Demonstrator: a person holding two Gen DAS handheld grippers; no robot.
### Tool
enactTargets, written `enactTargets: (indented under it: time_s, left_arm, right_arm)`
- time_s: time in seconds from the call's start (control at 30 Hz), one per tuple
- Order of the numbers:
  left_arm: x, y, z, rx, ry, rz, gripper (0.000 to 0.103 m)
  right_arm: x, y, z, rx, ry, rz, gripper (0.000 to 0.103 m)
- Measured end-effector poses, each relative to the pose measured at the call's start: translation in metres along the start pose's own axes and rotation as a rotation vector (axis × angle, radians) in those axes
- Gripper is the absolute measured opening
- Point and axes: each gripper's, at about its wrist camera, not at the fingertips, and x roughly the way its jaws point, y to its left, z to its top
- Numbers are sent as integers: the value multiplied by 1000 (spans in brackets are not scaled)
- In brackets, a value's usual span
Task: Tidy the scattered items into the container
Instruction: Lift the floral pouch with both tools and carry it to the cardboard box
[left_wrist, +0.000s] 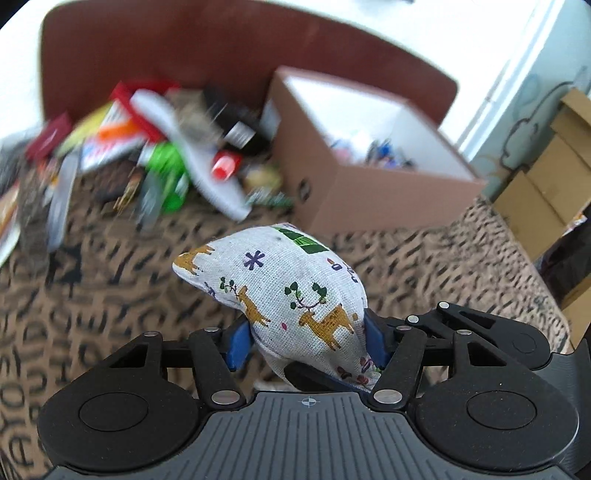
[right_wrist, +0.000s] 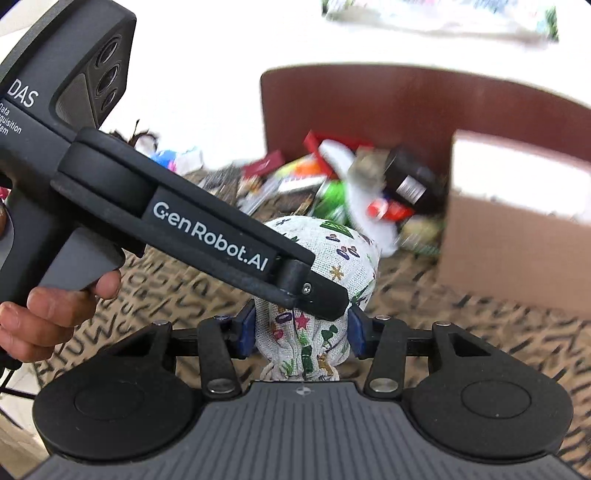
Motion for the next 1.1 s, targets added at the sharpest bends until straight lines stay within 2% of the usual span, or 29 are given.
enactTargets:
  time_s: [0.33, 0.5, 0.67, 0.97, 1.1]
  left_arm:
    - [-7, -73, 95, 154, -169, -90, 67]
    - [-2, -104, 145, 199, -238, -146, 74]
    - [25, -121, 180, 205, -227, -193, 74]
    - [97, -134, 222, 196, -171, -273, 74]
    - [116, -145, 250, 204, -192, -299, 75]
  right_arm:
    - [-44, -62, 66, -54, -197, -153, 53]
    - [-57, -96, 99, -88, -288, -231, 53]
    - [-55, -132, 114, -92, -309, -285, 53]
    - [-23, -196, 116, -112, -267, -366, 53]
    - [-19, -224, 128, -111, -294, -385, 53]
